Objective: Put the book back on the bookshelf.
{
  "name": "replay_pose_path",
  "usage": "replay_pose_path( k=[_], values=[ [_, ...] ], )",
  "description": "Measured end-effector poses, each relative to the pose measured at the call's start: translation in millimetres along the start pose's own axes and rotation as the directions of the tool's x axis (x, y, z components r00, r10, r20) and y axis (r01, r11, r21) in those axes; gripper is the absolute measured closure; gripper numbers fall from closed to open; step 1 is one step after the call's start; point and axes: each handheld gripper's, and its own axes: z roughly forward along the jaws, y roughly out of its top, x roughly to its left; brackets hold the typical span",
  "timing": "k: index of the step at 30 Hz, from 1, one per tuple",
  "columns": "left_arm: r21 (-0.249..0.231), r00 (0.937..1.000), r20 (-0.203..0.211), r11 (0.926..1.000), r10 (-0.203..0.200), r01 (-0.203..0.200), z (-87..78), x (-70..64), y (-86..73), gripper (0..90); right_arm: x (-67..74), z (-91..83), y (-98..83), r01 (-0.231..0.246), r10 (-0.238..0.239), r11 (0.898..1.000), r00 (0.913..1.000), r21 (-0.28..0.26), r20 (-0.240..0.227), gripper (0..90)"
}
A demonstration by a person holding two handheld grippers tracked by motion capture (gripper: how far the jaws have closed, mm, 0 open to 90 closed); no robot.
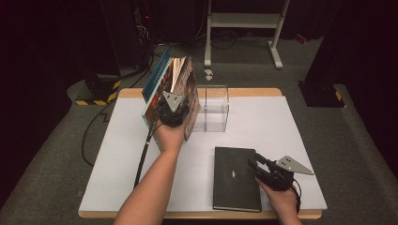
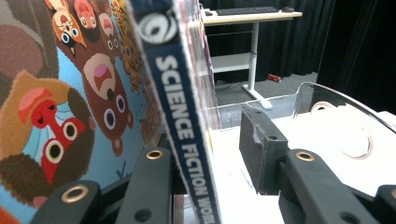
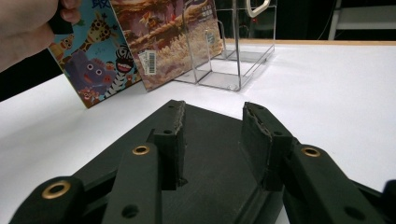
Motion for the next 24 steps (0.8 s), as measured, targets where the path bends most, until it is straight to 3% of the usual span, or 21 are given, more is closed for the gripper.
replay_pose_path(
  k=[24],
  values=[
    [0.047,0.9998,0.021,0.9989,0.005,-0.006,-18.3,-1.4,-2.8,56.1,1.9,1.6,-1.9,0.004,-0.004,1.000,1.0000,0.011,-0.002,59.1]
  ],
)
